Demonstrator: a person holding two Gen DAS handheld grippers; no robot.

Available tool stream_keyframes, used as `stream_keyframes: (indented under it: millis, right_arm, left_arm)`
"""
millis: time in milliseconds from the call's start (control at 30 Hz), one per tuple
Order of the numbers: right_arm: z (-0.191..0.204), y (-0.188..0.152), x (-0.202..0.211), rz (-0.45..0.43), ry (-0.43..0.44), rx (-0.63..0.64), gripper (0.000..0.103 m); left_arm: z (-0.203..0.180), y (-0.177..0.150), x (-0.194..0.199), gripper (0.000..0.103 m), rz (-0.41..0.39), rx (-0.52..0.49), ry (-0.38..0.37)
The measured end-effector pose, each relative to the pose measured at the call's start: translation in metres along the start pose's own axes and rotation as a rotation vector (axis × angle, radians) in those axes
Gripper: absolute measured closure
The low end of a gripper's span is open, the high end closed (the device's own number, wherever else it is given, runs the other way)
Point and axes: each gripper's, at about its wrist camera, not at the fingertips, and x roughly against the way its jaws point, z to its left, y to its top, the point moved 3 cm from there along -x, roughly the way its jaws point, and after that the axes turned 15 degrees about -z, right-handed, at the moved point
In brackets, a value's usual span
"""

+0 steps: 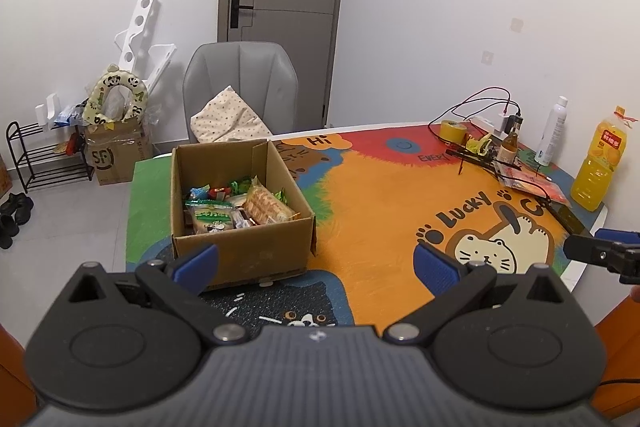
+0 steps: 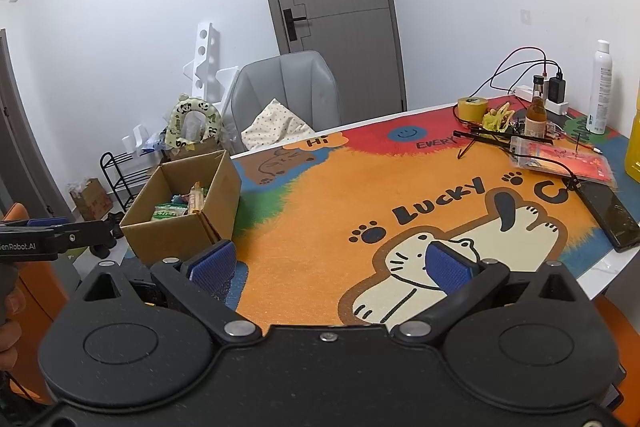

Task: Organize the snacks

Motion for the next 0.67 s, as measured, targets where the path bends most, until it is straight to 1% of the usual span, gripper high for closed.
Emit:
stream_keyframes:
  millis: [667]
  right_arm:
    - [-0.0002, -0.0009, -0.0011, 0.002, -0.004, 0.003, 0.000]
  left_arm:
    - [0.0000, -0.0004, -0.0014, 0.000, 0.000, -0.002, -0.009]
